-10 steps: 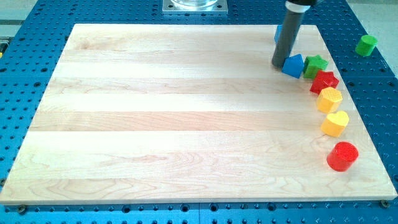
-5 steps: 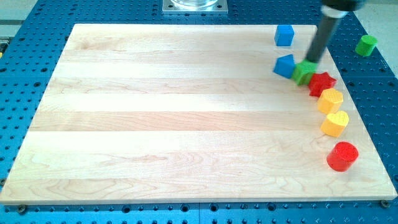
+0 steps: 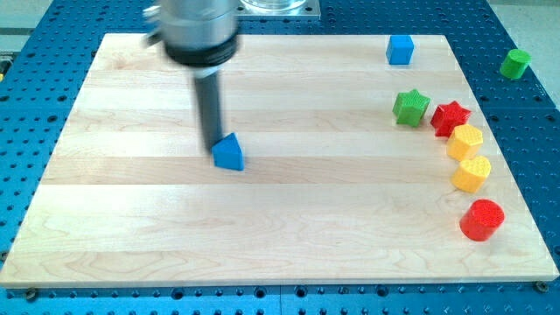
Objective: Move the blue triangle towards the bottom left corner
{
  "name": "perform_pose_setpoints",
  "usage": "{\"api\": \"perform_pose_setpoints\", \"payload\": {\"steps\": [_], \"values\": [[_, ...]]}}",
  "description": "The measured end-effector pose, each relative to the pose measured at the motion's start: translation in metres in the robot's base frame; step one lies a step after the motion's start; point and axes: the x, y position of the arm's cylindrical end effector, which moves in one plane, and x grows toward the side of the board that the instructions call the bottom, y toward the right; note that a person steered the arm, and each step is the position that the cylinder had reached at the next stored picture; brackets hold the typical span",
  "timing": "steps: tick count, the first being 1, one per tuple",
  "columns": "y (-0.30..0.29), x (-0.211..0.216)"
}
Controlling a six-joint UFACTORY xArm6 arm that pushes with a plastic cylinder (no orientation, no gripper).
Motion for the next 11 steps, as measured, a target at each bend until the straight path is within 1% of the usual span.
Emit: {"api": "perform_pose_setpoints", "payload": {"steps": [1, 2, 3, 4, 6, 7, 8, 9, 10, 11], "values": [[0.016, -0.025], [0.048, -0.048], [0.047, -0.006], [-0.09, 0.043], [0.038, 0.03], [0.018, 0.058], [-0.071, 0.062], [-0.067, 0.052], [-0.077, 0.068], [0.008, 0.052]]}}
